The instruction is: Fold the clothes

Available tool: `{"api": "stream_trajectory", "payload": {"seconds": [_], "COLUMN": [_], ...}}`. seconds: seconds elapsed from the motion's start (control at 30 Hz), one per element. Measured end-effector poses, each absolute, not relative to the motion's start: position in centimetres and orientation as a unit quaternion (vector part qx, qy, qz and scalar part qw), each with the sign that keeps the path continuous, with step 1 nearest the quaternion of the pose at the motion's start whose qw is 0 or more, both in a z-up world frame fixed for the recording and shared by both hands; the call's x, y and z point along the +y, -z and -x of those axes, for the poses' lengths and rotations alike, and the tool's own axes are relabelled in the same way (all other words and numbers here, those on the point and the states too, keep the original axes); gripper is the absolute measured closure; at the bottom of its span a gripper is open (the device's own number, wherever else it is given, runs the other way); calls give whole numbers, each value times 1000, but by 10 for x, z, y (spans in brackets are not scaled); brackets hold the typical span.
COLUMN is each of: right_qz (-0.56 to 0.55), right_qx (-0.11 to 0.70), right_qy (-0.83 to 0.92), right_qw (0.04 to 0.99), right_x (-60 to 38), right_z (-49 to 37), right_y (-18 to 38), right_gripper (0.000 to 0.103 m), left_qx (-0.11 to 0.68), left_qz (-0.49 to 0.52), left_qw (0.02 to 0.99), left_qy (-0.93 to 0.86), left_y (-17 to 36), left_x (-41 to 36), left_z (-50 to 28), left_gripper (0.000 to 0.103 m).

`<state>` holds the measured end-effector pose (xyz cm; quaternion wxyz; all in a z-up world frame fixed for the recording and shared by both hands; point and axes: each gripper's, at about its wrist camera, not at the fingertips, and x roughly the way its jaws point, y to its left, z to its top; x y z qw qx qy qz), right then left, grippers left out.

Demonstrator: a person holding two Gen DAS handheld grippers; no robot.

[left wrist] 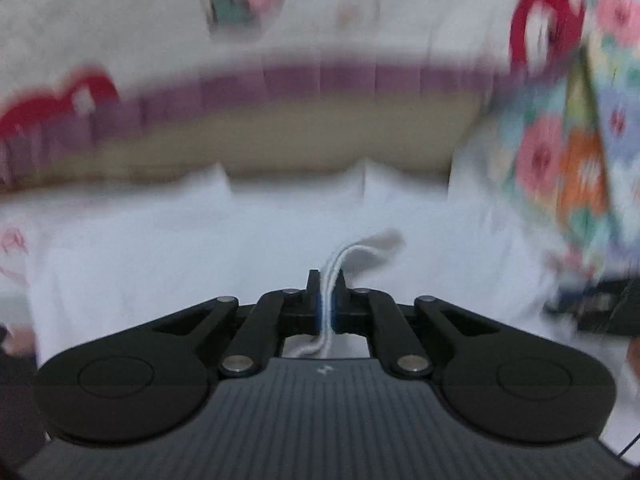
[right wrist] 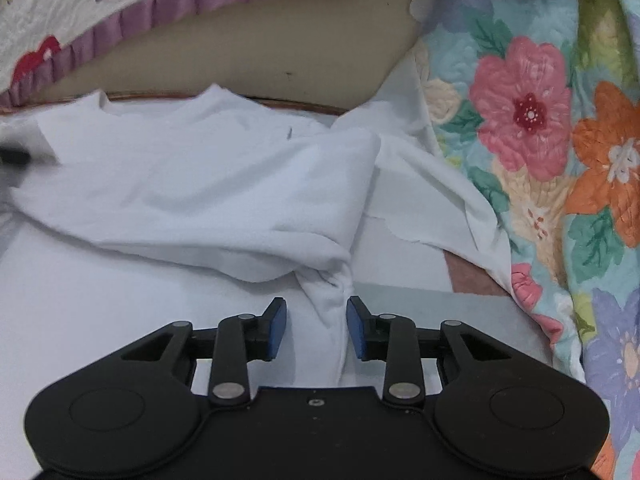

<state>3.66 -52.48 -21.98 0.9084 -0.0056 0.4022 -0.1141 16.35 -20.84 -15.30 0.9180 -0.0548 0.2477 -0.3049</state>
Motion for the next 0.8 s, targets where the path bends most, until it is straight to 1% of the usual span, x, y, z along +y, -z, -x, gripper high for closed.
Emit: {"api": "stream_trajectory", "payload": {"seconds": [0.07, 0.13, 0.2, 0.27, 0.33, 0.37, 0.4, 0.43, 0.47, 0.53, 0.63, 0.67, 0.7, 0.73, 0.8], "right_qz": [-11, -27, -43, -59, -84, -96, -109, -121, -133, -158, -195, -207, -219, -232, -207], "right_qx": [395, 387, 379, 371, 362, 358, 353, 349, 344, 335, 320, 315, 310, 305, 323], "right_qy": [125, 137, 148, 159, 167, 171, 175, 180, 183, 191, 203, 207, 210, 214, 213], "right_qw": [910, 912, 913, 913, 913, 913, 912, 912, 911, 909, 904, 903, 901, 898, 899], "right_x": [-529, -534, -538, -543, -548, -550, -553, -555, -558, -563, -570, -573, -575, -578, -576], "right_z": [-37, -38, -39, -39, -38, -37, -36, -35, -34, -32, -30, -29, -28, -27, -30], "right_y": [222, 225, 227, 230, 230, 231, 231, 231, 231, 232, 233, 233, 233, 233, 237], "right_gripper": [62, 63, 65, 75, 80, 79, 79, 77, 72, 72, 74, 72, 73, 76, 77], "left_qx": [163, 133, 153, 239, 330, 375, 405, 423, 421, 407, 396, 392, 392, 393, 395], "left_qz": [104, 124, 101, 103, 108, 110, 119, 121, 115, 100, 122, 130, 125, 117, 108], "left_qw": [946, 951, 953, 937, 912, 897, 884, 877, 880, 888, 889, 889, 889, 889, 889], "left_qy": [259, 251, 243, 231, 217, 209, 201, 191, 189, 190, 197, 199, 200, 202, 202], "left_y": [120, 95, 95, 125, 159, 176, 189, 199, 199, 195, 186, 183, 183, 184, 186], "left_x": [-183, -164, -160, -159, -158, -157, -154, -153, -153, -154, -152, -152, -152, -153, -152], "left_z": [-149, -145, -147, -162, -177, -185, -191, -195, -196, -197, -200, -201, -199, -197, -192], "left_gripper": [99, 99, 99, 99, 99, 99, 99, 99, 99, 99, 99, 99, 99, 100, 100]}}
